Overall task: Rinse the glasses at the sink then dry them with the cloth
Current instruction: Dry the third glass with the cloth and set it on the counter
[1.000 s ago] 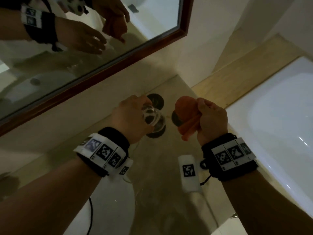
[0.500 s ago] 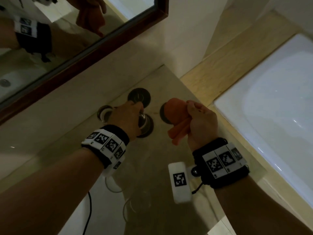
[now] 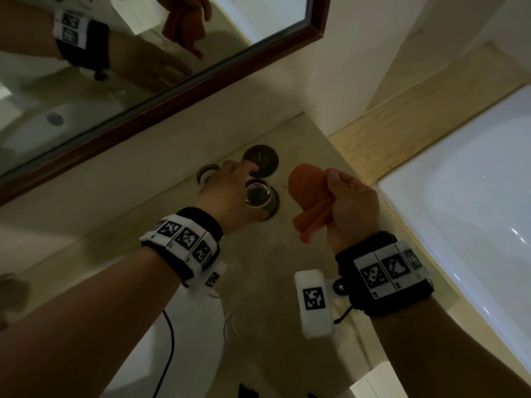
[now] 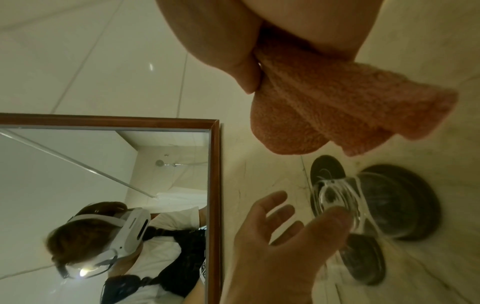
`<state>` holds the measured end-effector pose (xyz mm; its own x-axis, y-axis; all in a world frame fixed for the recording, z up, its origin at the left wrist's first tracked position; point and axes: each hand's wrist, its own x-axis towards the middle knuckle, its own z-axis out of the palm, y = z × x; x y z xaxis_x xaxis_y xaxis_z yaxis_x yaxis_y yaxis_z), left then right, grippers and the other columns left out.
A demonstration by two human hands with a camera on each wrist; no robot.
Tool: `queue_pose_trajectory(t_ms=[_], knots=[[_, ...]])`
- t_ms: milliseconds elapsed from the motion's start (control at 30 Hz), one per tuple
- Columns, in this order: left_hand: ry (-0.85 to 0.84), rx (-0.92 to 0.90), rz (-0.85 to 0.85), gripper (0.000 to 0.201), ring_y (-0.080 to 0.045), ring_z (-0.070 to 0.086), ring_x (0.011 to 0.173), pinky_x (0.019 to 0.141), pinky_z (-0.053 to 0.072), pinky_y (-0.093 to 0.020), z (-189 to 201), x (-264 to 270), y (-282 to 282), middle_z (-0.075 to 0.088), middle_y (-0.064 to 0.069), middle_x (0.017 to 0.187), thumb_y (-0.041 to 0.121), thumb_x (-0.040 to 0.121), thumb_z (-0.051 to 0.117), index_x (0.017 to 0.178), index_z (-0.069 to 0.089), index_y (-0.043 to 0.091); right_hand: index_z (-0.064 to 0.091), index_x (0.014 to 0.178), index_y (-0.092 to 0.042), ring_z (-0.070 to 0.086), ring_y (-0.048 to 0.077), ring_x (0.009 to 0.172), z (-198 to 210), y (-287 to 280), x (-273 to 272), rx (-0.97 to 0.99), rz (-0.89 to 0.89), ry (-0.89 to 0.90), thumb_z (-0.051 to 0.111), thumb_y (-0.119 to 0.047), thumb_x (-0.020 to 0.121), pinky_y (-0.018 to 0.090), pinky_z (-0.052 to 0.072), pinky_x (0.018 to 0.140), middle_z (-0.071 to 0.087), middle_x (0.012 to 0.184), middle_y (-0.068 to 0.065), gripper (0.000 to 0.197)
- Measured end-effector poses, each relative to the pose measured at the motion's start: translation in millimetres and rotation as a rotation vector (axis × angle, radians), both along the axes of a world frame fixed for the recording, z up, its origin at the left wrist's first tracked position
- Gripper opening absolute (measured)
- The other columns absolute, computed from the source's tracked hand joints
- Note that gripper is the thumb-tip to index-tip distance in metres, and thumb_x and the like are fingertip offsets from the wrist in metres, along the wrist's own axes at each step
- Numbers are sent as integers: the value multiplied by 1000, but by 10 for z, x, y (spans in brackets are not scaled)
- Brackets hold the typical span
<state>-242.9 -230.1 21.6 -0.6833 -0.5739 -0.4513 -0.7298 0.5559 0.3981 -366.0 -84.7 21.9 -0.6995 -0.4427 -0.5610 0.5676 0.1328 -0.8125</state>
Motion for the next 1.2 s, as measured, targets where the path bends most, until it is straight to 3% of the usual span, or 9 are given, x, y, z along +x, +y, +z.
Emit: queue_pose_trajectory(t_ms=[100, 233, 367, 500, 767, 867, 1000, 1100, 1200], knots=[[70, 50, 17, 72, -18, 54, 118, 94, 47, -33, 166, 360, 94, 53, 4, 133, 49, 73, 83, 134, 49, 31, 62, 118, 2, 61, 38, 57, 31, -10, 172, -2, 60, 25, 43, -24, 106, 61, 55, 63, 72, 89, 32, 34], [-101, 183, -77, 74, -12, 51, 123, 102, 45, -30, 229, 852, 219, 50, 13, 138, 51, 72, 84, 136, 49, 40, 60, 120, 0, 59, 33, 46, 80, -22, 411, 10, 91, 30, 44, -25, 106, 46, 55, 53, 72, 75, 26, 33], [-195, 165, -210, 75, -17, 47, 131, 106, 45, -38, 52, 1158, 293, 43, 10, 146, 34, 74, 84, 138, 47, 43, 59, 121, -1, 61, 37, 56, 111, -19, 618, -6, 111, 37, 44, -23, 106, 50, 57, 62, 68, 88, 37, 31], [-196, 114, -239, 87, -21, 46, 132, 106, 46, -41, -173, 1287, 336, 45, 9, 147, 19, 72, 81, 145, 39, 43, 60, 120, 0, 59, 33, 48, 150, 35, 729, -19, 100, 53, 45, -21, 106, 40, 60, 57, 64, 74, 34, 29], [-147, -8, -223, 86, -21, 56, 121, 99, 50, -37, -459, 1246, 412, 51, 9, 136, 45, 70, 85, 142, 39, 39, 60, 119, -3, 58, 32, 48, 187, 204, 771, 0, 94, 107, 44, -21, 106, 43, 58, 55, 64, 70, 32, 28], [-62, -14, -96, 82, -18, 58, 115, 96, 50, -35, -465, 1296, 386, 55, 12, 130, 53, 64, 85, 134, 44, 42, 63, 117, -5, 61, 36, 54, 181, 215, 792, 12, 99, 148, 46, -23, 105, 54, 60, 73, 63, 87, 46, 27], [250, 128, 252, 76, -11, 65, 101, 87, 58, -37, -281, 1545, 339, 63, 13, 119, 47, 61, 91, 127, 54, 33, 62, 117, -7, 57, 38, 48, 316, 121, 975, -40, 214, 211, 43, -23, 107, 42, 58, 57, 60, 82, 48, 27], [456, 224, 449, 74, -9, 69, 95, 83, 61, -41, -89, 1803, 303, 66, 16, 111, 50, 56, 91, 119, 59, 31, 64, 115, -11, 57, 37, 50, 472, -33, 1253, -101, 335, 318, 46, -21, 105, 41, 52, 49, 68, 67, 28, 22], [570, 216, 566, 66, -2, 70, 87, 78, 61, -32, 111, 2058, 262, 68, 15, 108, 49, 60, 89, 118, 62, 30, 65, 109, -23, 60, 17, 58, 552, -233, 1618, -142, 512, 418, 50, -18, 103, 27, 50, 50, 73, 90, 11, 17]])
